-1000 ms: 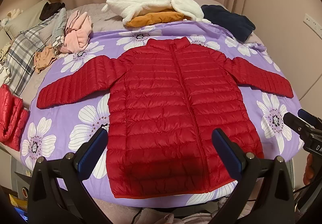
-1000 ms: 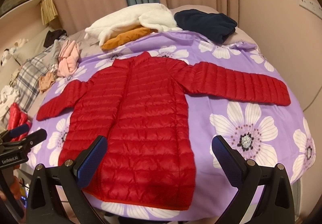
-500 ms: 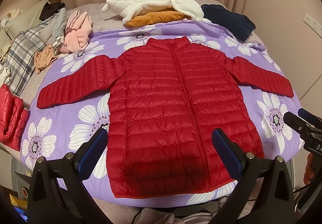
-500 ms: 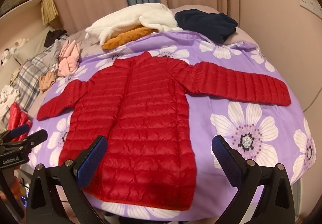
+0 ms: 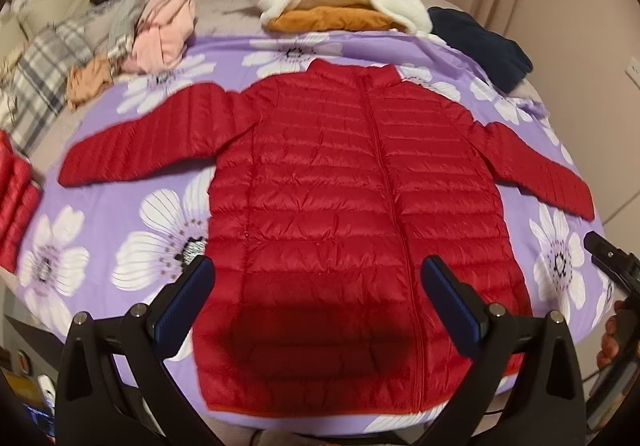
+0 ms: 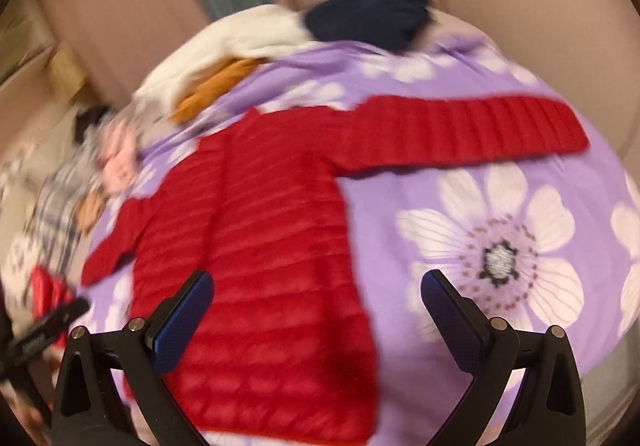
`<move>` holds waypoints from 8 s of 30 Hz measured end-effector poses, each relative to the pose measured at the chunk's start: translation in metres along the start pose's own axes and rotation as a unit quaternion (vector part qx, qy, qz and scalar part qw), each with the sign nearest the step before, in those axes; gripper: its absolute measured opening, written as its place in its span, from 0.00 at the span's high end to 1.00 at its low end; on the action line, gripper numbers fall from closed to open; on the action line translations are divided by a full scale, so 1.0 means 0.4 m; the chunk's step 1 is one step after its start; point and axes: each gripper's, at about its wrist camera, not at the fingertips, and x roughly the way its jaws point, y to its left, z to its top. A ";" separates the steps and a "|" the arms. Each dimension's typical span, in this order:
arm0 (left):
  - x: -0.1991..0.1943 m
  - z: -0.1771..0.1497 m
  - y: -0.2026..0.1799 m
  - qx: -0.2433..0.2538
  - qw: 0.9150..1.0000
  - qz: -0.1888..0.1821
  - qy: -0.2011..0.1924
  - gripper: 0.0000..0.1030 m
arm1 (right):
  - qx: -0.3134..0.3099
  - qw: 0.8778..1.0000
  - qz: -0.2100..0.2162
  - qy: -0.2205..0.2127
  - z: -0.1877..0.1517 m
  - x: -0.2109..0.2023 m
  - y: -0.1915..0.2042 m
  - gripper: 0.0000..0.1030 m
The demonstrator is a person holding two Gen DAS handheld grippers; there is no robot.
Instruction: Fold large clothes
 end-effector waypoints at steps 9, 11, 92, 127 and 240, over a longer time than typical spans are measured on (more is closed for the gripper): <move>0.049 0.014 -0.026 -0.051 0.995 -0.069 0.043 0.00 | 0.161 0.983 -0.080 0.033 0.033 0.087 -0.315 0.01; 0.061 0.027 -0.039 -0.052 0.995 -0.079 0.034 0.00 | 0.201 0.977 -0.074 0.014 0.056 0.101 -0.382 0.01; 0.416 0.402 0.209 -0.240 0.933 -0.267 0.020 0.89 | -0.572 0.808 -0.111 -0.087 -0.064 0.335 0.516 0.63; 0.522 0.295 0.227 -0.256 0.930 -0.243 0.100 0.51 | -0.100 0.993 -0.034 0.052 0.172 0.370 0.151 0.63; 0.277 0.245 0.092 -0.020 0.989 -0.146 -0.013 0.47 | 0.057 0.982 0.178 -0.006 0.202 0.231 0.222 0.94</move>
